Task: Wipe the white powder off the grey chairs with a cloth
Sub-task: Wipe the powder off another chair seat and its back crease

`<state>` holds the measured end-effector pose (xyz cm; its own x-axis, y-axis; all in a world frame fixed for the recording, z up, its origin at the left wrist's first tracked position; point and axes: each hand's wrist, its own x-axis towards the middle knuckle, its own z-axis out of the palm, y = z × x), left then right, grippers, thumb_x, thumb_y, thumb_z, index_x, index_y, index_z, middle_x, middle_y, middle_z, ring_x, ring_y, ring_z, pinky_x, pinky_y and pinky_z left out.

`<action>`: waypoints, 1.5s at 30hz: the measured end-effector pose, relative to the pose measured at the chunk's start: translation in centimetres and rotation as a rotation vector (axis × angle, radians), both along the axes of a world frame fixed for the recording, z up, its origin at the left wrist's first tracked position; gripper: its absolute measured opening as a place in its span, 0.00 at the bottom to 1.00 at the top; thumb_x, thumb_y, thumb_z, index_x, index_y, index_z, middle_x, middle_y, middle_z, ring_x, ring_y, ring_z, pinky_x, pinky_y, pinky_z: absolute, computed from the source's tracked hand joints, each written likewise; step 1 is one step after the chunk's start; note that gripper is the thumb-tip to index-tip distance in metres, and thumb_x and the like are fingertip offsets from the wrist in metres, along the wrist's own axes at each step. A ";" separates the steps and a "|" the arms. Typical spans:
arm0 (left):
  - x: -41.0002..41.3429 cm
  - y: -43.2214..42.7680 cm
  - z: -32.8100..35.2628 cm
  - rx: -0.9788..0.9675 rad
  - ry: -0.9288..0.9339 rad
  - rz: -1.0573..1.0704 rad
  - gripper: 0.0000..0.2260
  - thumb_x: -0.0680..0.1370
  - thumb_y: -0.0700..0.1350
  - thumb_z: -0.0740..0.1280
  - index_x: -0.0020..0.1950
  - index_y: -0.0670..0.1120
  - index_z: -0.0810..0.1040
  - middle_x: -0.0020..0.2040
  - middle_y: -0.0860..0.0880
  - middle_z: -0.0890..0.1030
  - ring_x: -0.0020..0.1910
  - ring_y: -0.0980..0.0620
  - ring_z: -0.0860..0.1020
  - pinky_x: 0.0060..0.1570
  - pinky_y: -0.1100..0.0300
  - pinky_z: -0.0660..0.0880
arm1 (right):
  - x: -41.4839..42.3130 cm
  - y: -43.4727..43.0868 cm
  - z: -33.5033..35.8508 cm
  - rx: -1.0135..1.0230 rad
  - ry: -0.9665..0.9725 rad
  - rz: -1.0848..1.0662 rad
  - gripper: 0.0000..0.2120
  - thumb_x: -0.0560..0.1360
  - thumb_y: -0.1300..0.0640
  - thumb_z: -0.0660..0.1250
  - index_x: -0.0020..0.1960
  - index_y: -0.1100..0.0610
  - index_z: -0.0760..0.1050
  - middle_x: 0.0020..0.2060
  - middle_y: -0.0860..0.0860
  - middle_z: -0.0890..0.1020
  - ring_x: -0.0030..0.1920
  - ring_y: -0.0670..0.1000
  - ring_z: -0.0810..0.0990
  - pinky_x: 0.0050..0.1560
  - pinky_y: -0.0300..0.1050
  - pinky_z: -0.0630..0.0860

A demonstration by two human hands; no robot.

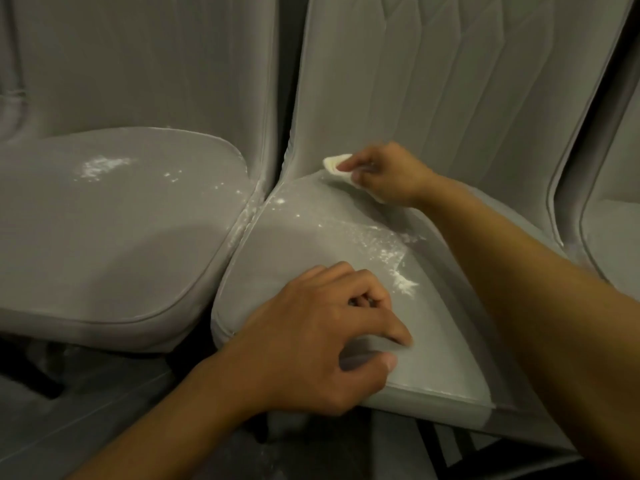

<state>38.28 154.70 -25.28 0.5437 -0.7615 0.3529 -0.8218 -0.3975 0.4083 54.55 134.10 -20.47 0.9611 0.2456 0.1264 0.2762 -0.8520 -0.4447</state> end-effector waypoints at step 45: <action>-0.2 0.1 0.1 -0.023 0.002 0.024 0.11 0.76 0.53 0.70 0.58 0.60 0.84 0.54 0.60 0.76 0.54 0.59 0.73 0.57 0.58 0.70 | -3.7 -2.2 2.0 -0.091 0.132 0.174 0.12 0.79 0.62 0.68 0.50 0.45 0.82 0.56 0.47 0.81 0.58 0.51 0.79 0.63 0.44 0.73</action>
<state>38.08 154.76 -25.17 0.5622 -0.7401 0.3690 -0.8115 -0.4076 0.4188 50.85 131.86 -18.48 0.9100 0.4136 -0.0280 0.3668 -0.8348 -0.4106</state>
